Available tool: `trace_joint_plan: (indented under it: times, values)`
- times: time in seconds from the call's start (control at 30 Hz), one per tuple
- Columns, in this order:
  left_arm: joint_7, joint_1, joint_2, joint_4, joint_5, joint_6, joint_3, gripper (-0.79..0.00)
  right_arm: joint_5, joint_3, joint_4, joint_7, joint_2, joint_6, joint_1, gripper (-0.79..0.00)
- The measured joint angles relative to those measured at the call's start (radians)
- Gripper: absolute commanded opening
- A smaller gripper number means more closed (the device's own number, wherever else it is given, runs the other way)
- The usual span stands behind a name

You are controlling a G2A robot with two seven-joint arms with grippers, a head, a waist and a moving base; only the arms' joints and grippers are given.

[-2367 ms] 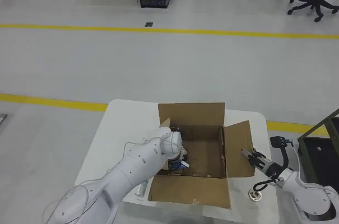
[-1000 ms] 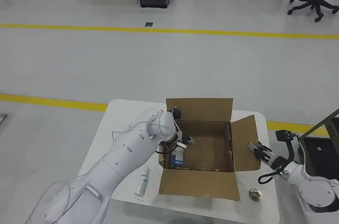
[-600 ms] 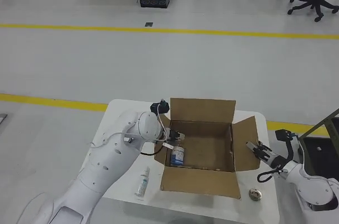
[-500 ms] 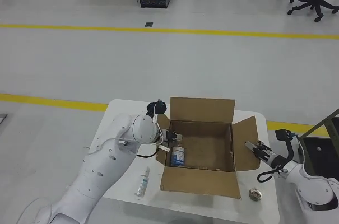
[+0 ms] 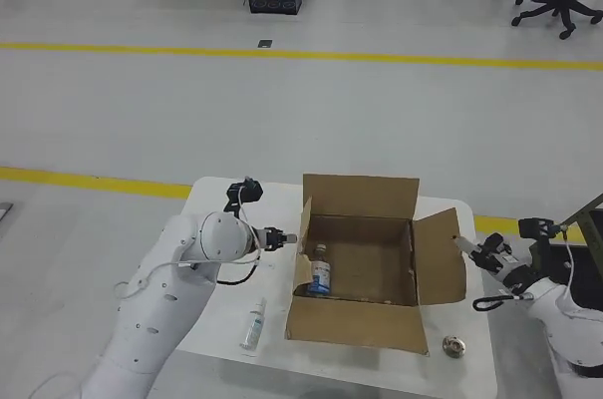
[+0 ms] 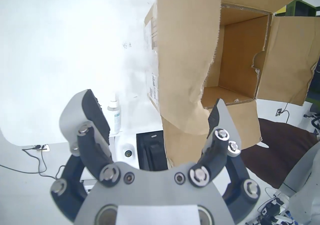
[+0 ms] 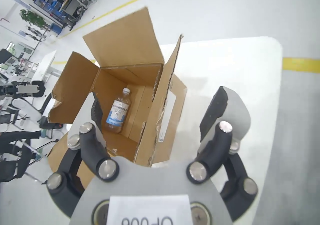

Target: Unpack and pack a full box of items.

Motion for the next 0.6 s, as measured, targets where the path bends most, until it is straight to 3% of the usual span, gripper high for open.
trace_joint_plan:
  times: [0.07, 0.1, 0.17, 0.2, 0.4, 0.6]
  values:
    - [0.008, 0.009, 0.001, 0.006, 0.003, 0.008, -0.004, 0.0, -0.063, 0.02, -0.034, -0.061, 0.0, 0.016, -0.009, 0.0]
    - [0.009, 0.01, 0.001, 0.007, 0.004, 0.009, -0.004, 0.0, -0.087, 0.026, -0.049, -0.09, -0.001, 0.022, -0.014, -0.326]
    - [0.009, 0.011, 0.001, 0.007, 0.004, 0.009, -0.003, 0.0, -0.141, 0.04, -0.085, -0.157, -0.003, 0.034, -0.027, -0.699]
    - [0.009, 0.011, 0.001, 0.007, 0.004, 0.009, -0.003, 0.0, -0.163, 0.045, -0.1, -0.185, -0.004, 0.037, -0.032, -0.785]
    - [0.009, 0.01, 0.001, 0.007, 0.004, 0.009, -0.003, 0.0, -0.28, 0.049, -0.162, -0.343, -0.01, 0.012, -0.057, -0.785]
    - [0.009, 0.01, 0.001, 0.007, 0.004, 0.009, -0.003, 0.0, -0.326, 0.014, -0.172, -0.397, -0.016, 0.0, -0.063, -0.785]
